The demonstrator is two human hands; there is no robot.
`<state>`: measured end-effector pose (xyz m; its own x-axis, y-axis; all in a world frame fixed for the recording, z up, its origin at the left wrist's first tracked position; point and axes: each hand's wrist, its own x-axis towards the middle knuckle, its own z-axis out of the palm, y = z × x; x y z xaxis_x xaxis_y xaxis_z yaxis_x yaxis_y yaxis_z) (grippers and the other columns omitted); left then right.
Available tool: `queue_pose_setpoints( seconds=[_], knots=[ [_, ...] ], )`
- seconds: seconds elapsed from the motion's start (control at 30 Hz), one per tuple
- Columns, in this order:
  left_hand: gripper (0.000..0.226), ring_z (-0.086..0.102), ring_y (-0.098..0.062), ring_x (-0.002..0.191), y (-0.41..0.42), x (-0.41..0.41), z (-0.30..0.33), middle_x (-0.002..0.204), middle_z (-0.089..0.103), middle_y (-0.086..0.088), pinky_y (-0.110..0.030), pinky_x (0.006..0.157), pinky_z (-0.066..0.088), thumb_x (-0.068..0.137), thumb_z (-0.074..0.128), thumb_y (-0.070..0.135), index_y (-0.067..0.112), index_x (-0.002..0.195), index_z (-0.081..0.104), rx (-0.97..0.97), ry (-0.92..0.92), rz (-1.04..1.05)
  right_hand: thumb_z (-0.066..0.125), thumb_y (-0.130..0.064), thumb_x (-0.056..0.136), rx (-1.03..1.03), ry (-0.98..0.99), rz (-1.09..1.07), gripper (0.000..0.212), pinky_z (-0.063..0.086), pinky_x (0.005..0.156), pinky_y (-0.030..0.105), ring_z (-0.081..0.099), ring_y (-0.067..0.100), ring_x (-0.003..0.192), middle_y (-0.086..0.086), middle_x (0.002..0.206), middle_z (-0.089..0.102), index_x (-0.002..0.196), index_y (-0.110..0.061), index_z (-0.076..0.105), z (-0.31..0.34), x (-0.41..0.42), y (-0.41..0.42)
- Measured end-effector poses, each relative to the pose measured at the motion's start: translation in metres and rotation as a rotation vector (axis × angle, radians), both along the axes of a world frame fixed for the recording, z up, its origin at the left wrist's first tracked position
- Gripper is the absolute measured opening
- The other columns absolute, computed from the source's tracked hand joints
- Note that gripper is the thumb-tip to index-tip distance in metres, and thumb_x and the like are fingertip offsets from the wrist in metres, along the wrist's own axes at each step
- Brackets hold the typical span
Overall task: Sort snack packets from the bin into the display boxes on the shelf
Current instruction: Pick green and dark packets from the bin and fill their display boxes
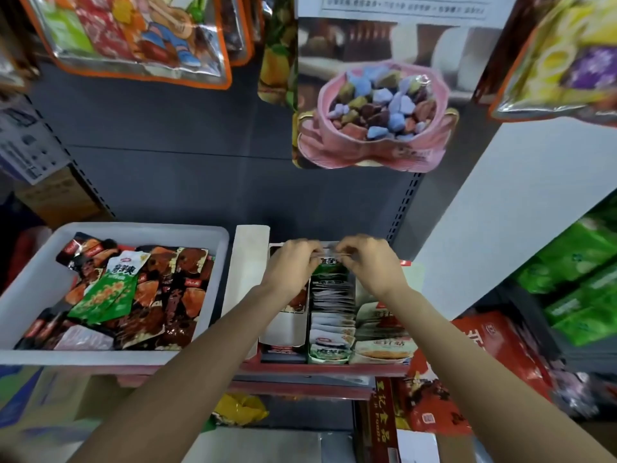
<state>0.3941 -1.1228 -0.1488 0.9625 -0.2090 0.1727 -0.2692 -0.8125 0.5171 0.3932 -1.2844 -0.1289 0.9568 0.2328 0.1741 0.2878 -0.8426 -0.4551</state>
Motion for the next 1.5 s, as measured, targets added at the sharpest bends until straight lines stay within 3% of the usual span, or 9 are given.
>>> queue_pose_setpoints(
  seconds=[0.27,0.4,0.63,0.87,1.03,1.17,1.33,1.43,1.5],
  knots=[
    [0.009,0.061,-0.023,0.089,-0.007,0.003,-0.001,0.094,0.065,-0.002,-0.036,0.076,0.049,0.09,0.059,0.016,0.019,0.092,0.067,0.107,0.001,0.018,0.053,-0.016,0.091,-0.344,0.049,-0.048,0.019,0.04,0.08,0.03,0.062,0.029,0.092,0.004,0.095,0.07,0.101,-0.024,0.066,-0.002,-0.002,0.008],
    [0.012,0.062,-0.018,0.09,0.007,-0.004,0.001,0.096,0.068,0.002,-0.034,0.08,0.05,0.085,0.066,0.017,0.017,0.097,0.066,-0.014,-0.041,0.018,0.062,-0.03,0.088,-0.174,0.012,-0.009,0.02,0.048,0.083,0.033,0.06,0.022,0.097,0.001,0.103,0.067,0.105,-0.022,0.067,0.001,-0.006,0.014],
    [0.015,0.061,-0.01,0.083,0.077,-0.024,0.008,0.091,0.067,0.004,-0.029,0.075,0.051,0.083,0.068,0.017,0.015,0.098,0.067,-0.2,-0.025,0.172,0.063,-0.015,0.087,0.132,0.052,0.094,0.019,0.048,0.08,0.03,0.06,0.018,0.092,0.003,0.101,0.064,0.105,-0.015,0.068,0.006,-0.012,0.084],
    [0.015,0.061,-0.025,0.091,0.207,-0.041,-0.004,0.096,0.066,-0.005,-0.033,0.079,0.046,0.087,0.063,0.018,0.01,0.099,0.066,-0.113,0.024,0.479,0.059,-0.018,0.089,0.108,0.189,0.236,0.033,0.047,0.09,0.034,0.054,0.022,0.11,0.007,0.119,0.057,0.122,-0.015,0.058,-0.016,-0.008,0.207],
    [0.062,0.053,-0.035,0.11,0.306,-0.041,-0.053,0.12,0.056,-0.021,-0.04,0.094,0.04,0.083,0.052,0.049,0.0,0.121,0.054,0.046,0.414,0.563,0.061,-0.025,0.09,0.0,0.306,0.318,0.062,0.03,0.11,0.034,0.031,0.025,0.136,0.009,0.147,0.034,0.144,-0.014,0.032,-0.04,-0.008,0.295],
    [0.052,0.051,-0.03,0.116,0.338,-0.049,-0.062,0.126,0.054,-0.013,-0.036,0.094,0.04,0.089,0.062,0.032,0.004,0.131,0.045,0.132,0.44,0.388,0.059,-0.03,0.092,-0.154,0.538,0.4,0.075,0.015,0.116,0.029,0.011,0.022,0.145,0.007,0.159,0.007,0.151,-0.013,0.015,-0.061,-0.007,0.339],
    [0.032,0.062,-0.028,0.097,0.353,-0.047,-0.052,0.102,0.067,-0.013,-0.036,0.083,0.047,0.088,0.065,0.027,0.006,0.111,0.063,0.087,0.468,0.324,0.049,-0.034,0.096,-0.239,0.601,0.355,0.053,0.027,0.106,0.026,0.029,0.026,0.138,0.016,0.148,0.033,0.141,-0.007,0.039,-0.064,-0.007,0.355],
    [0.023,0.063,-0.028,0.082,0.35,-0.056,-0.043,0.092,0.068,-0.014,-0.036,0.071,0.049,0.094,0.053,0.016,0.009,0.111,0.068,0.075,0.334,0.341,0.047,-0.038,0.097,0.008,0.594,0.197,0.05,0.036,0.093,0.027,0.046,0.03,0.127,0.014,0.136,0.05,0.133,-0.003,0.05,-0.061,-0.004,0.356],
    [0.024,0.058,-0.023,0.071,0.345,-0.063,-0.039,0.086,0.068,-0.016,-0.026,0.061,0.041,0.097,0.048,0.014,0.007,0.108,0.068,0.073,0.198,0.297,0.045,-0.044,0.096,0.211,0.614,0.082,0.052,0.037,0.102,0.032,0.048,0.029,0.126,0.011,0.136,0.052,0.133,-0.008,0.051,-0.057,-0.004,0.358]
  ],
)
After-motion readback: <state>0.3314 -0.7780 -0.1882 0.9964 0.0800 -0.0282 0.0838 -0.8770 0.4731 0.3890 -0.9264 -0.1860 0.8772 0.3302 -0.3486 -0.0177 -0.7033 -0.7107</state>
